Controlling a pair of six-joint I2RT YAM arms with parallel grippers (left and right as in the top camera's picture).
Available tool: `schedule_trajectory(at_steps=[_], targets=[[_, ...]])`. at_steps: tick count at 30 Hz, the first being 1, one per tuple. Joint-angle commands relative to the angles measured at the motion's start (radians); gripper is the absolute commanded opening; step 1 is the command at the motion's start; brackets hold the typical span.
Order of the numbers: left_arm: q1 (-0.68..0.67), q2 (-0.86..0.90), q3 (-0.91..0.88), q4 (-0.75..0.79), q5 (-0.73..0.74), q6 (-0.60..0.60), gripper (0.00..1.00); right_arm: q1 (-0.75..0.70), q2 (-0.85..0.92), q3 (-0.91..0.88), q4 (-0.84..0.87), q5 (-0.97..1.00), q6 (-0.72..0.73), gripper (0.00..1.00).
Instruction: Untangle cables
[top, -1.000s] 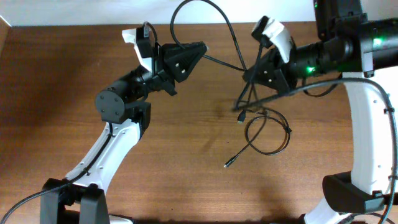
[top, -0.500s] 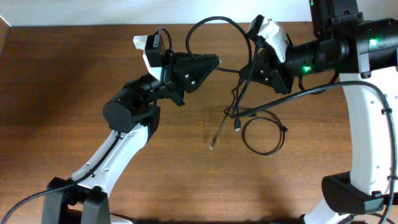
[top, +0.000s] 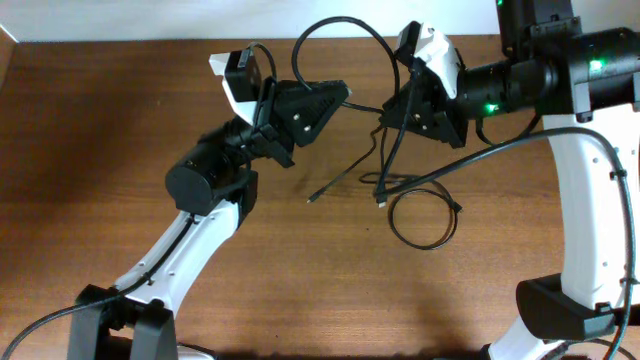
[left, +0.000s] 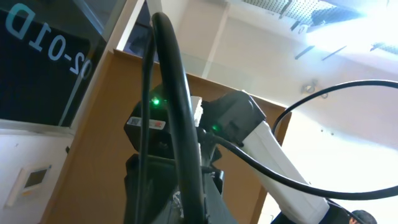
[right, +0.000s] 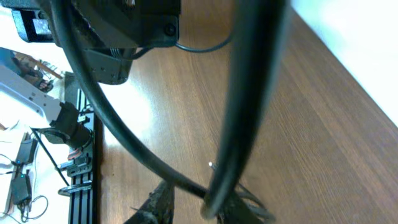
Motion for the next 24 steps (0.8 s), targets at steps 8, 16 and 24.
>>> schedule_trajectory(at_steps=[8,16,24], targets=[[-0.014,-0.021,0.009,0.013,-0.036,-0.011,0.00,0.055,0.011,-0.005,-0.002,-0.045,-0.037,0.04],[0.086,-0.021,0.009,-0.024,0.126,-0.010,0.99,-0.014,0.001,0.039,0.004,-0.075,0.081,0.04],[0.128,-0.021,0.009,-0.320,0.439,0.044,0.99,-0.171,-0.036,0.148,0.021,0.123,0.124,0.04]])
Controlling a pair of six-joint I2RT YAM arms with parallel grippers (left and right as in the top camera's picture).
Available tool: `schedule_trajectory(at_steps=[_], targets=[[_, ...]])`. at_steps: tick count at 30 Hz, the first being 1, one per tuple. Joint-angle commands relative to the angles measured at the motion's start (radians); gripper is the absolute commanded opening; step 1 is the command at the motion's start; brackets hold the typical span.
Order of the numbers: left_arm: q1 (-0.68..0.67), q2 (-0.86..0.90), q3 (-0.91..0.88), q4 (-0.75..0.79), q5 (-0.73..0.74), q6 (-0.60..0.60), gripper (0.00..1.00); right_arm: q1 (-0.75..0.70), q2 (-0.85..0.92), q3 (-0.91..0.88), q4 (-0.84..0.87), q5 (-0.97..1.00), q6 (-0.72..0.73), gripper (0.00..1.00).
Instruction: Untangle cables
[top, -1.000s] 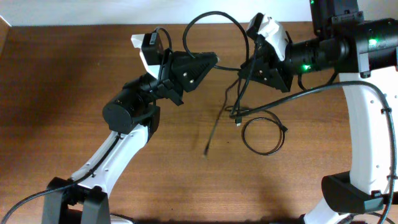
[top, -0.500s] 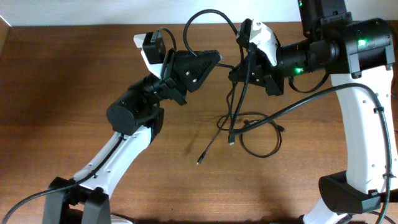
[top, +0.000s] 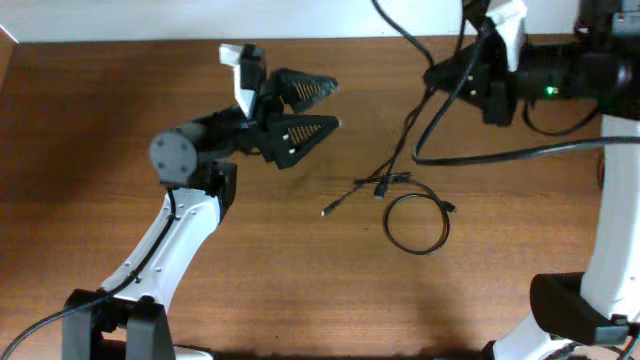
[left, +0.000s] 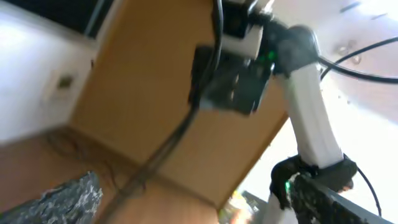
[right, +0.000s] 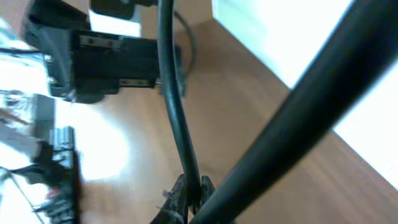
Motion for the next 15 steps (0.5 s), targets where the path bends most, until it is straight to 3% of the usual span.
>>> schedule_trajectory(at_steps=[1,12,15], targets=[[0.003,-0.015,0.008,-0.036,0.145,0.020,0.99,0.008,-0.019,0.002,-0.016,0.238,0.011,0.04],[-0.001,-0.015,0.008,-0.036,0.253,0.043,0.99,-0.008,0.072,-0.063,0.066,0.286,0.017,0.04],[-0.001,-0.015,0.008,-0.036,0.313,0.043,0.99,-0.063,0.060,-0.063,0.100,0.375,0.101,0.04]])
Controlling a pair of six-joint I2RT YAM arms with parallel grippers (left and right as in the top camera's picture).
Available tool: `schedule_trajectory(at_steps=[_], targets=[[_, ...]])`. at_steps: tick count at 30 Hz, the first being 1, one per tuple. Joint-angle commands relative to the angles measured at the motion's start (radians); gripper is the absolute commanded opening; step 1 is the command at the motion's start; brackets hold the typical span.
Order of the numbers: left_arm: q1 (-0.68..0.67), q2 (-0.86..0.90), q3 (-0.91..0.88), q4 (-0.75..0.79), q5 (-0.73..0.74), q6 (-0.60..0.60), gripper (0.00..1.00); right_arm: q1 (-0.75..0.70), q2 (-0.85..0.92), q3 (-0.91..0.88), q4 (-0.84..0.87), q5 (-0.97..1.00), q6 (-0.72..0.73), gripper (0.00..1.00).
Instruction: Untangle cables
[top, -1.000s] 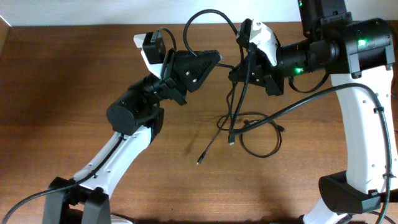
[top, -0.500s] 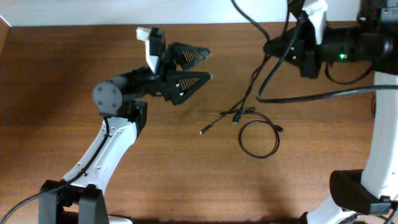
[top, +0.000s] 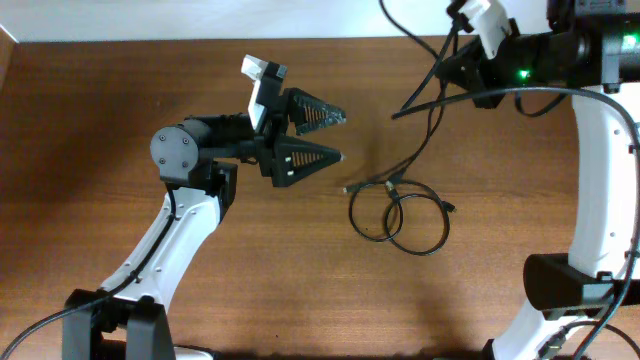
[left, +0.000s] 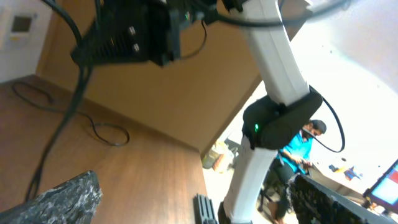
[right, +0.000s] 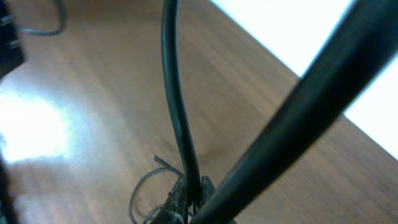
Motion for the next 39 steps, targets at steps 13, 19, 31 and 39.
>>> schedule_trajectory(at_steps=[13,19,31,39], targets=[[-0.001,-0.015,0.008,0.002,0.163,0.074,0.99,-0.450,-0.019,0.006,0.082,0.075,0.359,0.04],[-0.001,-0.015,0.008,0.002,0.163,0.074,0.99,-0.472,0.046,0.004,0.138,0.071,0.429,0.04],[-0.001,-0.015,0.008,0.002,0.163,0.074,0.99,-0.476,0.270,0.004,0.544,0.018,0.912,0.04],[-0.001,-0.016,0.008,0.002,0.163,0.074,0.99,-0.483,0.421,0.003,0.541,0.295,0.908,0.04]])
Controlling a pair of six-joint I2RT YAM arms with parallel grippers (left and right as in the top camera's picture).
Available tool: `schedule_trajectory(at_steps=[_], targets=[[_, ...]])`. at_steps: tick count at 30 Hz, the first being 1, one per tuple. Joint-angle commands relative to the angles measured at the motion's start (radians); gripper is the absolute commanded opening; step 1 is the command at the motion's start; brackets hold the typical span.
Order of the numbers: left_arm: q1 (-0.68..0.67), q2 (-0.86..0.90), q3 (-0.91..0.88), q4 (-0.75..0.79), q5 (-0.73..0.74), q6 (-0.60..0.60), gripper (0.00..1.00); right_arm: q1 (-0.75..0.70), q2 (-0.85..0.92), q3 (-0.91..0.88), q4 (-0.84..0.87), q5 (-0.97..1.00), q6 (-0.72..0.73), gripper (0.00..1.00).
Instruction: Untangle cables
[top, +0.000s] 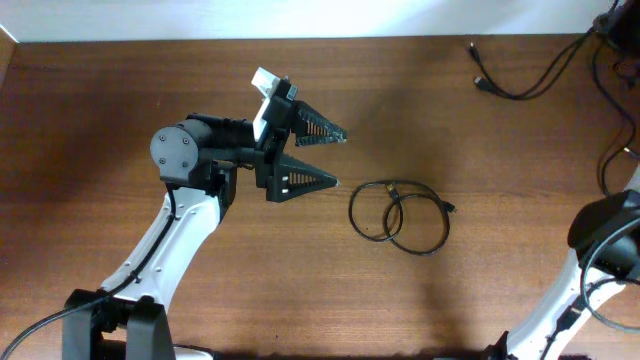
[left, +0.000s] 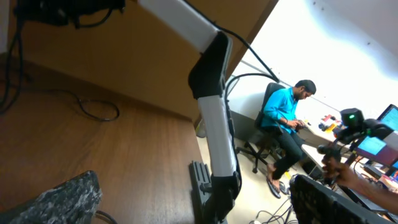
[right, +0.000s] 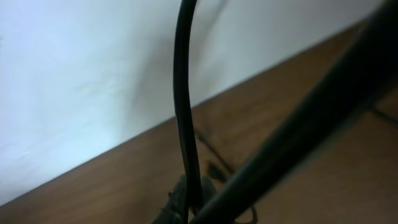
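Observation:
One black cable (top: 400, 215) lies coiled in two overlapping loops on the brown table (top: 120, 120), right of centre. A second, thin black cable (top: 515, 88) lies apart at the back right; its plug ends rest on the wood and it runs off the right edge. In the right wrist view my right gripper (right: 188, 199) is shut on this thin cable (right: 183, 112); that gripper is out of the overhead view. My left gripper (top: 338, 160) hovers left of the coil, open and empty, its fingers (left: 59, 199) far apart.
The right arm's base (top: 605, 235) stands at the right edge, with its own thick cables hanging nearby. The left arm (top: 185, 160) reaches in from the front left. A white wall runs behind the table's back edge. Beyond the table, a person sits at a desk (left: 289, 118).
My right gripper has gone out of the overhead view at the top right, still shut on the thin cable. That cable now lies at the back right, apart from the coil. My left gripper stays open.
First both grippers were close together above the tangle, each on a stretch of cable. Then my left gripper was open and empty while my right held the cable further right. It was later higher and further back; now the held cable lies apart from the coil.

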Motion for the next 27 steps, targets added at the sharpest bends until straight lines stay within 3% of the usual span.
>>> schedule_trajectory(at_steps=[1,4,5,8,9,14,20,23,27], targets=[[-0.001,-0.016,0.008,0.002,0.005,0.021,0.99,-0.010,0.099,0.003,-0.029,0.135,0.005,0.04],[-0.001,-0.015,0.008,0.002,0.005,0.021,0.99,-0.011,0.170,0.003,-0.087,0.204,0.003,0.05],[-0.001,-0.015,0.008,0.002,0.005,0.021,0.99,-0.014,0.179,0.003,-0.101,0.221,0.003,0.11],[-0.001,-0.015,0.008,0.002,0.005,0.021,0.99,-0.015,0.188,0.002,-0.172,0.387,0.004,0.44],[-0.001,-0.015,0.008,0.002,0.005,0.021,0.99,-0.018,0.188,0.002,-0.189,0.404,0.004,0.48],[-0.001,-0.015,0.008,0.002,0.005,0.021,0.99,-0.029,0.175,0.003,-0.245,0.311,-0.004,0.50],[-0.001,-0.015,0.008,0.002,0.005,0.021,0.99,-0.015,0.035,0.004,-0.286,0.005,-0.193,0.58],[-0.001,-0.016,0.008,0.002,0.005,0.021,0.99,0.019,-0.075,0.004,-0.419,-0.008,-0.320,0.69],[-0.001,-0.015,0.008,0.002,0.005,0.021,0.99,0.111,-0.164,0.004,-0.587,0.040,-0.406,0.71]])
